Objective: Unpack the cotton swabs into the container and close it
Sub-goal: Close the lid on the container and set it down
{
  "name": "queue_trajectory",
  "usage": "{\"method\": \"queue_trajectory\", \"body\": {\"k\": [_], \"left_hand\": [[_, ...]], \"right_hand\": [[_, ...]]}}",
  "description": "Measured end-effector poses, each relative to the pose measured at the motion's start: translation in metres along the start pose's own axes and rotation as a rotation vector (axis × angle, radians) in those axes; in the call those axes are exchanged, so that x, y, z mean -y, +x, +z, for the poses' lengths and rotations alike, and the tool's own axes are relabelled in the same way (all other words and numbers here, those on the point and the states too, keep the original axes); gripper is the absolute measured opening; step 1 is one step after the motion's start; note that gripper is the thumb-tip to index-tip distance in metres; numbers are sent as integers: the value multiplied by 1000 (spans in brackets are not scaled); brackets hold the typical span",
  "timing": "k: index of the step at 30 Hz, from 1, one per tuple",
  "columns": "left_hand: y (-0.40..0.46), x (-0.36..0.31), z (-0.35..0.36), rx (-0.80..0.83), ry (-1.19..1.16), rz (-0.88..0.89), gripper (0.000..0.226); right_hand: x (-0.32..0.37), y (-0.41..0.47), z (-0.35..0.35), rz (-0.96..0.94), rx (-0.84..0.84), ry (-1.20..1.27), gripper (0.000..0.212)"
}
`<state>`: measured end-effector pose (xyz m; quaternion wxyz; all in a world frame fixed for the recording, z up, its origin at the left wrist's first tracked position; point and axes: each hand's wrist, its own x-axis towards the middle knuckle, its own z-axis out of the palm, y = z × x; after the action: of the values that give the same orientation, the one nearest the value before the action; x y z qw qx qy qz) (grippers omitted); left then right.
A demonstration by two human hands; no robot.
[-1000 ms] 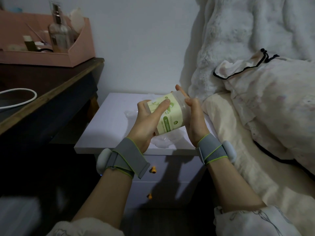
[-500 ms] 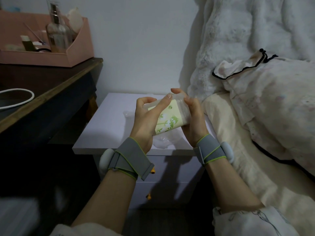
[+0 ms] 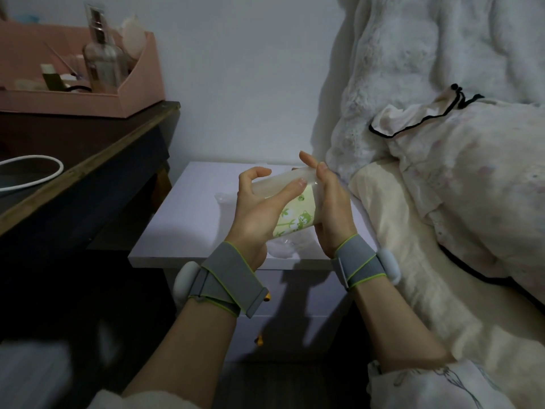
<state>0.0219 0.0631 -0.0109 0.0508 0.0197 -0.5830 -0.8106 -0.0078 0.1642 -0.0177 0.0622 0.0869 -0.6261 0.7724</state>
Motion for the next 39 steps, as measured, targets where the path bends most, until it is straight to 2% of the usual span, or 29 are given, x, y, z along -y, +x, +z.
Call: {"method": "queue_trajectory", "body": {"k": [10, 14, 18, 25, 31, 34, 39], "left_hand": [[4, 0, 2, -4, -5, -18, 42], [2, -1, 0, -30, 16, 26, 40], [0, -3, -4, 14, 76, 9, 43], [1, -5, -11, 99, 119, -98, 55], [2, -3, -10, 110, -72, -248, 57], [3, 0, -8, 114, -97, -183, 45], [2, 3, -4, -25, 8, 6, 55]], "right_hand": [[-1, -1, 2, -24, -64, 21, 31], [-1, -2, 5, -48, -46, 30, 32], [-2, -1, 4, -70, -36, -1, 32], [-6, -1, -7, -142, 58, -75, 34], [-9, 3, -12, -209, 121, -117, 55], [-9, 3, -12, -159, 148, -146, 55], [-3, 4, -8, -50, 188, -163, 38]]}}
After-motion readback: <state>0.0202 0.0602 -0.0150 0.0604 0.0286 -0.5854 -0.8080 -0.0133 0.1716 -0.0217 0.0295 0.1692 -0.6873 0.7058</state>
